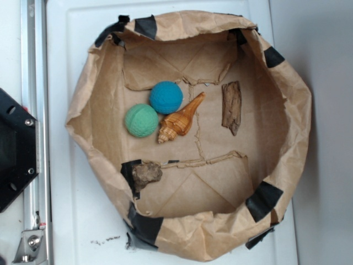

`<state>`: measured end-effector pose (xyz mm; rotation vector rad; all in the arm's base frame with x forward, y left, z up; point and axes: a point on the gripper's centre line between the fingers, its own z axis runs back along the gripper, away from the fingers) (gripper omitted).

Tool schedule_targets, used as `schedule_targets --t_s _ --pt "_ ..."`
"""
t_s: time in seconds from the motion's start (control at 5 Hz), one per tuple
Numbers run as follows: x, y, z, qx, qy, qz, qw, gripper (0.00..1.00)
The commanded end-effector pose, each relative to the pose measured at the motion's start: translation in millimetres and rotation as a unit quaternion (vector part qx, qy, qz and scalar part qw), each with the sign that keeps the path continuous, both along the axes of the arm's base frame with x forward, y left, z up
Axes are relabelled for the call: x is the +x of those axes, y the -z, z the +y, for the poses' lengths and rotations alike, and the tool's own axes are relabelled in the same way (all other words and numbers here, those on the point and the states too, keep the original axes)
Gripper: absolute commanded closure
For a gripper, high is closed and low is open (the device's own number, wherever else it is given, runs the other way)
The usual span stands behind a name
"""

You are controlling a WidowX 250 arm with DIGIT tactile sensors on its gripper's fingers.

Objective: Grab the green ball.

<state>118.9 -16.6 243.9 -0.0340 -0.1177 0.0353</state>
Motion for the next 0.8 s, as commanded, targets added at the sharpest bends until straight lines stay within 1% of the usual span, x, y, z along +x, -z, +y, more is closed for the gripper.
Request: schedule_targets --t_s 0.0,0.2,0.4,0.6 --pt "0.0 0.0 0.0 0.000 0.000 0.000 1.000 0.00" --pt "50.0 16.7 3.3 0.016 -0.022 0.002 1.000 0.00" --pt "84.2 26.2 6.9 0.037 -0.042 -0.002 0.998 0.00" --pt "105.9 44.2 11.1 0.044 -0.050 0.008 0.998 0.00"
